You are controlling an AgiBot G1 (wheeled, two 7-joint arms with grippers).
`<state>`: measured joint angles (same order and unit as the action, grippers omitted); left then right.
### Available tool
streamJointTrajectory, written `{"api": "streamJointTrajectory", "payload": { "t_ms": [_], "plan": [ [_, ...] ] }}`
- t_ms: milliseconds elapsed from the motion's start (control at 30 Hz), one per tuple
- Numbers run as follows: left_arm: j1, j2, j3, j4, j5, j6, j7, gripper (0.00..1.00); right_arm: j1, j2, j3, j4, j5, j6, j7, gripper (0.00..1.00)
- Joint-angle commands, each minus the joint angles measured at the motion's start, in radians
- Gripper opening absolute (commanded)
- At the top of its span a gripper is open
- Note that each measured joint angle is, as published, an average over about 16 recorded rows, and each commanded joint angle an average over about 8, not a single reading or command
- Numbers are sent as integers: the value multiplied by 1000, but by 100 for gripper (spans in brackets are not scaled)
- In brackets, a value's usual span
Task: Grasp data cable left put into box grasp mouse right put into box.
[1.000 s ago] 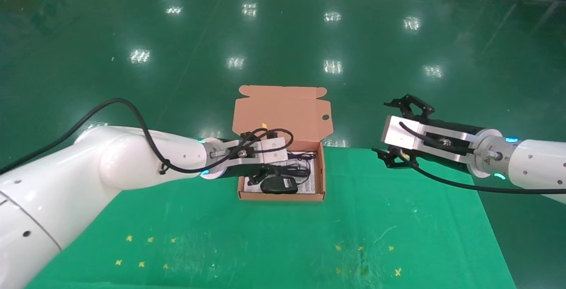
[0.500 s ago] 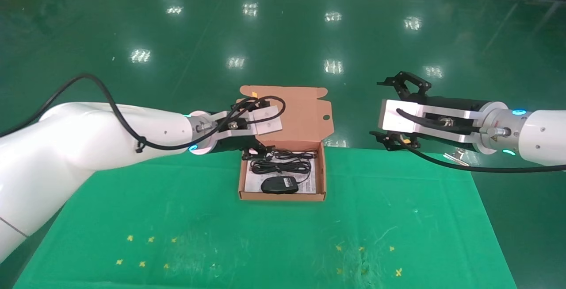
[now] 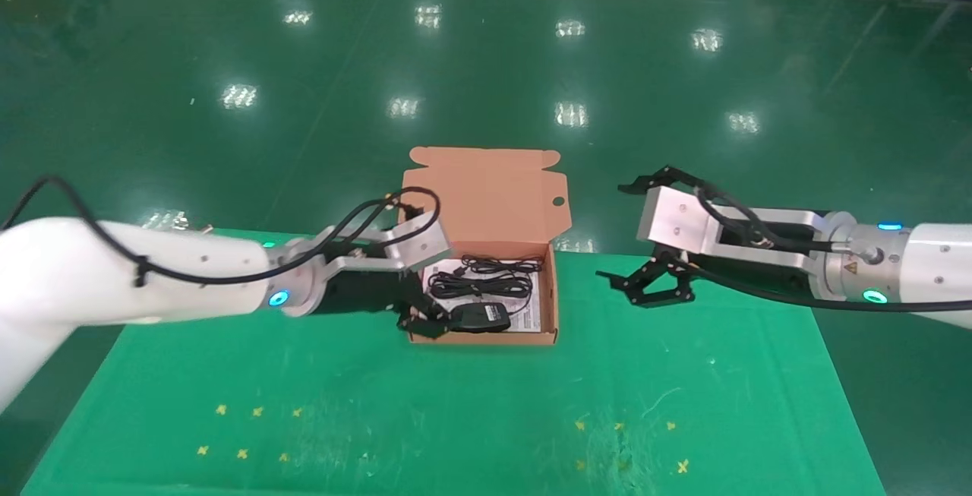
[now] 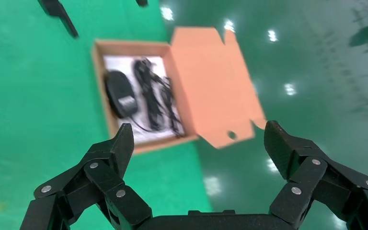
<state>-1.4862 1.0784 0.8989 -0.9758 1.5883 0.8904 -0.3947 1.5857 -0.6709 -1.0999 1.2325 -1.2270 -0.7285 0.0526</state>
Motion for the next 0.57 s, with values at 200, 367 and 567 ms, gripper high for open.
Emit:
{"api": "streamJointTrajectory", "payload": {
  "t_ms": [200, 367, 567],
  "plan": [
    [64, -73, -97, -48, -134, 95, 32, 100, -79, 9, 127, 8, 77, -119, 21, 100],
    [110, -125, -166, -83, -230, 162, 56, 100, -136, 16, 218, 14, 132, -204, 36, 100],
    [150, -170, -225, -112, -312, 220, 75, 100, -184, 22, 295, 19, 179, -276, 49, 100]
  ]
}}
